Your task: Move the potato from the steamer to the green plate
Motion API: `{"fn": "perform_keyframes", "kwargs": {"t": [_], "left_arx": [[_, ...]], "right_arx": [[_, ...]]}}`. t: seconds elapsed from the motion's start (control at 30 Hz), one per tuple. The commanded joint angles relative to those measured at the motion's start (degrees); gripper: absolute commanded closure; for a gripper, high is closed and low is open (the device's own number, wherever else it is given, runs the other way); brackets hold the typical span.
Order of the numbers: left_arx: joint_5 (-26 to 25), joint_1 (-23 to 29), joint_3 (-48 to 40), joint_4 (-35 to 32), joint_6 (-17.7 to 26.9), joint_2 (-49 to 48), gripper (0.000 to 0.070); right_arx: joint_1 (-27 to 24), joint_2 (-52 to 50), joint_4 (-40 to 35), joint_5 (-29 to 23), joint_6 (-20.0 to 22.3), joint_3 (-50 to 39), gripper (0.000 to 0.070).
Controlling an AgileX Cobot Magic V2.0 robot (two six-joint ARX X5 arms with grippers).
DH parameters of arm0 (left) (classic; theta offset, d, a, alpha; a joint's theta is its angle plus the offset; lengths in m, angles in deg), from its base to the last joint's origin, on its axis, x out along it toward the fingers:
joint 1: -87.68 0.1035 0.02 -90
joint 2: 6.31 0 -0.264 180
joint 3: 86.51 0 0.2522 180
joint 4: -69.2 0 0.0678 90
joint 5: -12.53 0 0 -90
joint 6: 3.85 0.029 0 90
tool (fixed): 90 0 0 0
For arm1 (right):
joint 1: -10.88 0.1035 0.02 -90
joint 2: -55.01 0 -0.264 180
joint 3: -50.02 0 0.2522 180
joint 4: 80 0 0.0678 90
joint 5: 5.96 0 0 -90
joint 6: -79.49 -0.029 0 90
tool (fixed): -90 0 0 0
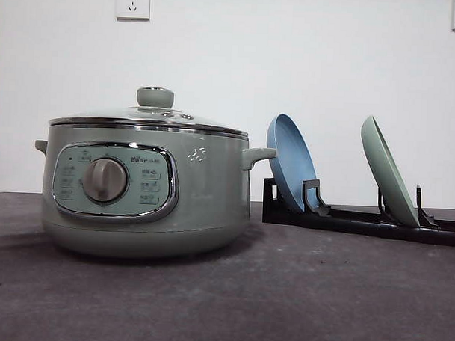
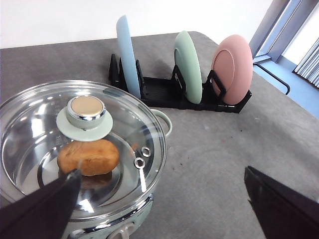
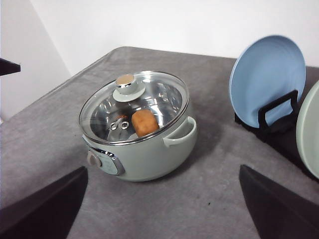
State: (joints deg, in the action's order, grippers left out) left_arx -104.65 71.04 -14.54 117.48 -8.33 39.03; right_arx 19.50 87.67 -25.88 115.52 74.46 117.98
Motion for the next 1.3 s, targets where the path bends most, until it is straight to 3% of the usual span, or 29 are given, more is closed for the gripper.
{"fn": "perform_keyframes", "kwargs": {"t": [0.0, 0.17, 0.43, 0.67, 0.9, 1.27], "left_arx": [[-0.35, -0.26, 1.29, -0.68, -0.96, 0.35, 0.0028], [-0.35, -0.26, 1.29, -0.70, -0.96, 0.37, 0.0028], [-0.35, -0.26, 1.29, -0.66, -0.96, 0.39, 0.0028], [-0.33, -0.26, 1.29, -0.66, -0.93, 0.39, 0.0028], [-0.33, -0.26, 1.29, -0.11, -0.93, 0.39, 0.0028], [-0.33, -0.26, 1.29, 0.85, -0.82, 0.39, 0.0028]], "right_arx": [[0.15, 0.20, -0.18, 0.04, -2.94, 0.98, 0.0086], [0.15, 2.42, -1.27, 0.04, -7.00, 1.01, 0.0086], [0.15, 15.75, -1.25, 0.00, -8.38, 4.07, 0.0086], [-0.50, 31.83, -0.94, -0.54, -8.68, 14.78, 0.0086], [-2.03, 46.91, -1.14, -7.48, -9.33, 26.92, 0.0087], [-5.02, 64.10, -2.90, -10.63, -11.36, 38.64, 0.0089]]}}
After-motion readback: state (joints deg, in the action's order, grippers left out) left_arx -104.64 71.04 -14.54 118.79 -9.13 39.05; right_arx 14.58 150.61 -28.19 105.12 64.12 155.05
